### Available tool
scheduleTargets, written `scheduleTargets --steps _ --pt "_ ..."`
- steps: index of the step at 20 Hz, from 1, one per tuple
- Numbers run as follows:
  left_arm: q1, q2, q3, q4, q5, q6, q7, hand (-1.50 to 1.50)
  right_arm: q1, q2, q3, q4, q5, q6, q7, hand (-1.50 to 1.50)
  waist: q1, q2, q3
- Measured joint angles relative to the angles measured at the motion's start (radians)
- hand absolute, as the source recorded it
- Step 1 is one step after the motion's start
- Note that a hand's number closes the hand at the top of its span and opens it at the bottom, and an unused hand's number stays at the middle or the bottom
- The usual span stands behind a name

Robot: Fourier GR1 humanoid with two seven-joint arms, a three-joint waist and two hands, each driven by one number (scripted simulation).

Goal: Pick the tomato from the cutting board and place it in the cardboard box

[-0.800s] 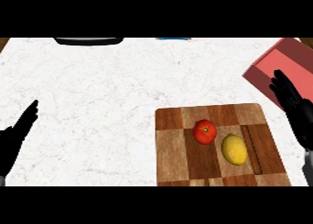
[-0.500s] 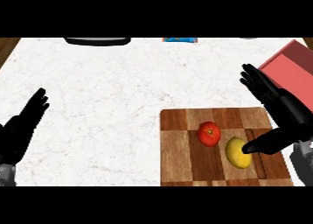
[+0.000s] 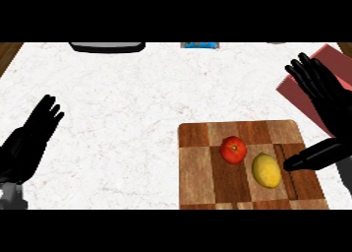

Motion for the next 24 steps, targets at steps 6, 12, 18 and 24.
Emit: scheduleTargets --steps 6,12,18,24 --pt "-0.007 0.001 0.020 -0.010 0.016 -0.001 0.023 0.00 -0.055 -0.170 0.055 -0.071 0.183 0.089 0.016 -1.50 -0.010 -0.005 -0.003" --pt "0.001 -0.003 0.027 -0.012 0.020 -0.005 0.027 0.00 -0.103 -0.296 0.166 -0.172 0.403 0.132 0.147 -1.50 -0.012 -0.007 -0.004" --pt "0.022 -0.005 0.031 -0.043 0.013 -0.012 0.035 0.00 -0.187 -0.284 0.286 -0.241 0.498 0.229 0.379 -1.50 -0.007 -0.007 -0.004" --pt "0.030 -0.013 0.045 -0.058 0.007 -0.024 0.047 0.00 -0.225 -0.187 0.355 -0.244 0.515 0.335 0.580 -1.50 -0.010 -0.005 -0.003"
